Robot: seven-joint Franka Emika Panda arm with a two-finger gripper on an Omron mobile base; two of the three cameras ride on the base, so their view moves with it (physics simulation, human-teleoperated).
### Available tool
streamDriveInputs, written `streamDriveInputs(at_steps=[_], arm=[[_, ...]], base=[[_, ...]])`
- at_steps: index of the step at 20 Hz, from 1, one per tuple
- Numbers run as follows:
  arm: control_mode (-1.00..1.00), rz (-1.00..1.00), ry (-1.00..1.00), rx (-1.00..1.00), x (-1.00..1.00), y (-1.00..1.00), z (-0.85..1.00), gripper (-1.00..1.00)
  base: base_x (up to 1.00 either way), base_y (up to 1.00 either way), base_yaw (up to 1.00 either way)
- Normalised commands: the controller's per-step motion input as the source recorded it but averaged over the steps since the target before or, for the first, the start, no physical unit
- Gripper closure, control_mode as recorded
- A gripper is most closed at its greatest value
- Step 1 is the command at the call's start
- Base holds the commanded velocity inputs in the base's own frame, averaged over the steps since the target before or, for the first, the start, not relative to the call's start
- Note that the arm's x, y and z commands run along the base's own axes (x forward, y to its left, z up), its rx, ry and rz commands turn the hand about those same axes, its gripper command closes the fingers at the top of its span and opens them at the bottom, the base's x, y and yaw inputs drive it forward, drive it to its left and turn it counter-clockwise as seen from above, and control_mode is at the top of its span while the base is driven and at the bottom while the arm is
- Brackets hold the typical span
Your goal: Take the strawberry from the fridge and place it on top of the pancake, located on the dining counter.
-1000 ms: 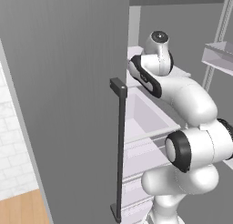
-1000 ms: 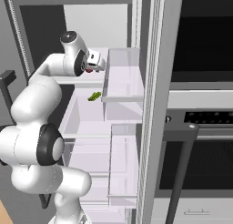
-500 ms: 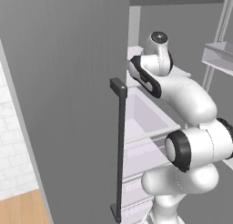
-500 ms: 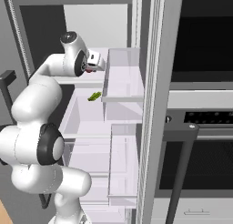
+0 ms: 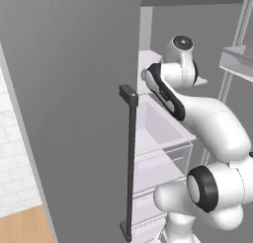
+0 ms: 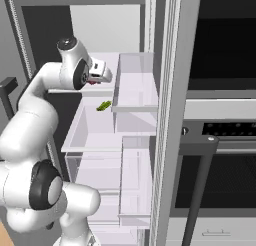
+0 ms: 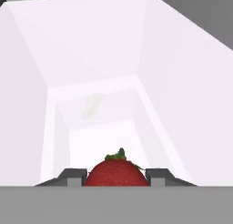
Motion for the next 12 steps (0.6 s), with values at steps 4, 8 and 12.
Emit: streamDriveInputs(at_steps=[4, 8, 12], arm=[[-1.0, 0.0, 0.0, 0.0, -0.85, 0.0, 0.0, 1.0], [-1.0, 0.0, 0.0, 0.0, -0.94, 0.0, 0.0, 1.0], [-1.0, 0.0, 0.0, 0.0, -0.99, 0.0, 0.0, 1.0]], base=[[0.0, 0.0, 0.0], [0.0, 0.0, 0.0], [0.0, 0.0, 0.0]])
